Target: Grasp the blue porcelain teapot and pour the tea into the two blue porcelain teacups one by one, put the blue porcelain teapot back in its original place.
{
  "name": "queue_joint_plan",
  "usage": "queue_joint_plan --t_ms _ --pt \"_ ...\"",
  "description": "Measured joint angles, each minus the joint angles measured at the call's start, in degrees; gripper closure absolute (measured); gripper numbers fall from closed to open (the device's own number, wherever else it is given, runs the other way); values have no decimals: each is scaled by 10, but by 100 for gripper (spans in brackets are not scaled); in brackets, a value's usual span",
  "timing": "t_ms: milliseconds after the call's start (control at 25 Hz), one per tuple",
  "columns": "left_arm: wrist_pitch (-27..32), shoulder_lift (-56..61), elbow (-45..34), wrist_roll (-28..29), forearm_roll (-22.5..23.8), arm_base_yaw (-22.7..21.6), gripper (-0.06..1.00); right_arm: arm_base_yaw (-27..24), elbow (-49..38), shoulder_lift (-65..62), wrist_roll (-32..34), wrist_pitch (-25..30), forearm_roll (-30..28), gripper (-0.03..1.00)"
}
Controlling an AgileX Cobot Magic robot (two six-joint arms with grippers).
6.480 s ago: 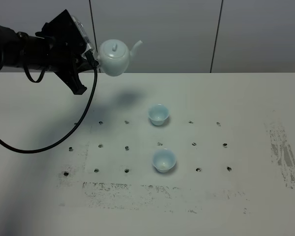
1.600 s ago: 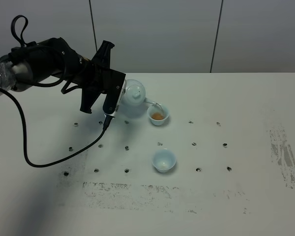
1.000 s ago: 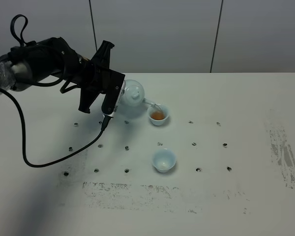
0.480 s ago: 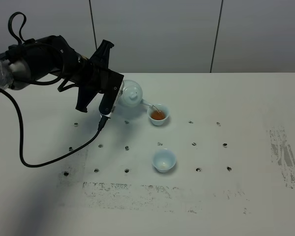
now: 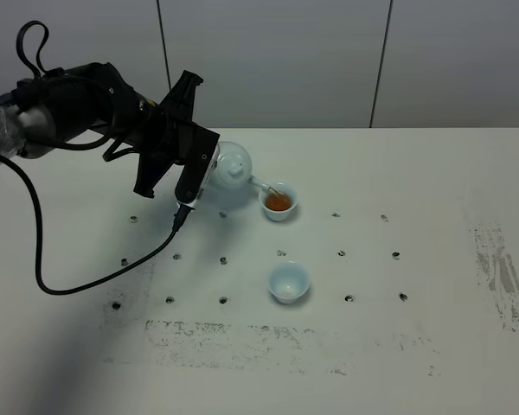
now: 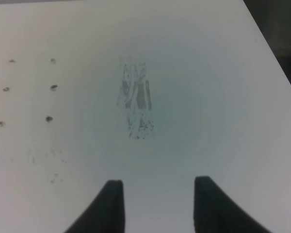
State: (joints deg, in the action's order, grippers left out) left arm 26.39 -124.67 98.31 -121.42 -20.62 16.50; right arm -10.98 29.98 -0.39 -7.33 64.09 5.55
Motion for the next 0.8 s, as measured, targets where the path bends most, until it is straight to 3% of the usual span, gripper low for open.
queue_joint_plan --t_ms 360,800 --pt "3 4 0 4 -2 1 84 0 0 0 1 0 0 62" --pt "28 15 0 52 -30 -4 84 0 0 0 1 0 0 62"
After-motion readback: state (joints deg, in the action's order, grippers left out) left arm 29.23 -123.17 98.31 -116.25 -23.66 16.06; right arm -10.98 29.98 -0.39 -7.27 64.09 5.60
